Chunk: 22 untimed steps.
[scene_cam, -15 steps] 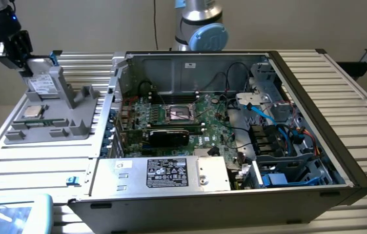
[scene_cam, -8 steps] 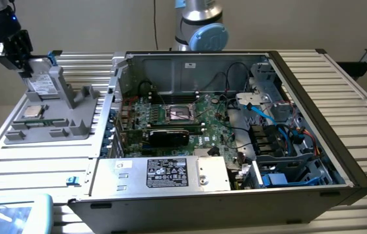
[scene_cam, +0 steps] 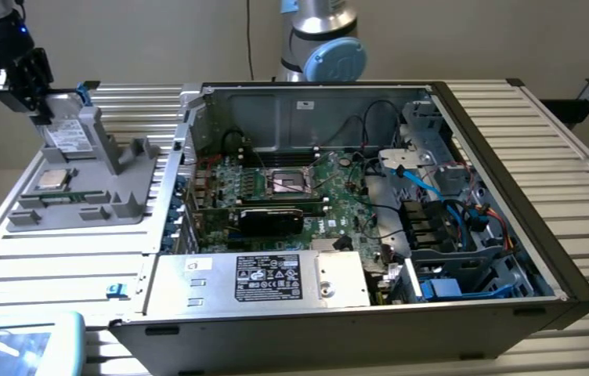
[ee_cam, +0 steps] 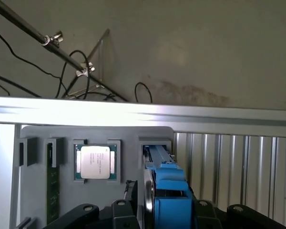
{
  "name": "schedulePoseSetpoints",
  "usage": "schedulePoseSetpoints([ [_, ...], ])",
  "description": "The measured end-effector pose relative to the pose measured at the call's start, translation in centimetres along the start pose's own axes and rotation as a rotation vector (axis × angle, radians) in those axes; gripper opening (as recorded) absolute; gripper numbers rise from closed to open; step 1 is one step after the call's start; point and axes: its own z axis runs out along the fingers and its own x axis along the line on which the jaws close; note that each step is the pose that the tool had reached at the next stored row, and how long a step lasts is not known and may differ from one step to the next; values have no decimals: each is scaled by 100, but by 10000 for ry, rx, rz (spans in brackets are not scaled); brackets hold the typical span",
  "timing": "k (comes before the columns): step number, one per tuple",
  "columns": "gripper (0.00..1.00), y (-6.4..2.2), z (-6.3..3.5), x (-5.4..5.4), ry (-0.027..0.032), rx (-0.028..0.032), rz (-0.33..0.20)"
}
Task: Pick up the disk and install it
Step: 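Pick up the disk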
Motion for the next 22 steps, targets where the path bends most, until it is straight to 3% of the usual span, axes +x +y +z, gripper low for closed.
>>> schedulePoseSetpoints([
  [3, 47, -2, 2, 0, -2, -86, 2],
  [6, 47, -3, 1, 1, 8, -90, 2],
  [13, 47, -16, 3, -29, 104, -92, 6],
  [22, 47, -16, 5, -29, 200, -150, 18],
])
